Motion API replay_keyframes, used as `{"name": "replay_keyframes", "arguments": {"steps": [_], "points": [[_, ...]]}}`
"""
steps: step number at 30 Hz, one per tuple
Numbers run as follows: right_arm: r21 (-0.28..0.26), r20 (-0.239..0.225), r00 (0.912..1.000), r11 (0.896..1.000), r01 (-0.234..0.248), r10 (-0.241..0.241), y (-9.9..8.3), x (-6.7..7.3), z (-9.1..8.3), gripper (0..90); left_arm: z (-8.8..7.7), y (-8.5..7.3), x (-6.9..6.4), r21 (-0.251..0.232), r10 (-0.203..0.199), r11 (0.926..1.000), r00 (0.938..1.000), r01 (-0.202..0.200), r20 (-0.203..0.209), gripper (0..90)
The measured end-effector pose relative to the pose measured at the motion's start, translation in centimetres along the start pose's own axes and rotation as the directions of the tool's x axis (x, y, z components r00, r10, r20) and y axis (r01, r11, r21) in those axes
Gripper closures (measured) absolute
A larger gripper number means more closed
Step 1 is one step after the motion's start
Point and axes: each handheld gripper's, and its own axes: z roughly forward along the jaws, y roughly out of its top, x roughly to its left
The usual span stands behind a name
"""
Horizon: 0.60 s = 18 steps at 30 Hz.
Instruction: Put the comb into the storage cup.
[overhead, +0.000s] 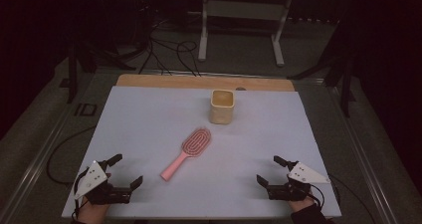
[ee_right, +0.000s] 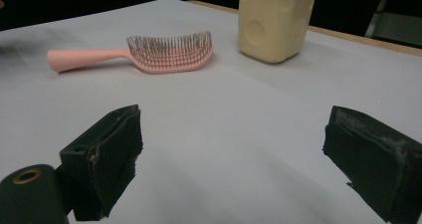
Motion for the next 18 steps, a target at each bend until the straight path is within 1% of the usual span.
{"name": "replay_keyframes", "arguments": {"steps": [3,6,11,12,13,18], "points": [[0.0,0.0,1.0,1.0,-0.001,0.001,-0.01,0.08,-0.14,8.1,0.04,0.07,0.0,-0.003,0.006,1.0,1.0,-0.006,-0.001,0.2],[-0.001,0.005,1.0,1.0,-0.003,0.003,-0.06,0.09,-0.33,8.1,0.15,0.09,0.01,-0.003,0.004,1.0,1.0,-0.004,0.001,0.2],[-0.002,0.011,0.9999,1.0,-0.009,0.009,-0.17,-0.09,-0.4,8.1,0.39,0.17,0.01,-0.004,0.007,1.0,0.9999,-0.007,0.011,0.2],[-0.006,0.012,0.9999,1.0,-0.011,0.011,-0.1,-0.19,-0.27,8.1,0.31,0.02,0.07,0.006,0.009,0.9999,0.9999,-0.009,0.005,0.2],[-0.011,0.01,0.9999,1.0,-0.01,0.01,-0.03,-0.2,-0.18,8.1,0.22,-0.06,0.11,0.008,0.002,1.0,1.0,-0.002,0.005,0.2],[-0.006,-0.002,1.0,1.0,-0.004,0.004,0.06,-0.06,0.21,8.1,-0.16,-0.13,0.15,-0.001,-0.009,1.0,0.9999,0.009,-0.007,0.2]]}}
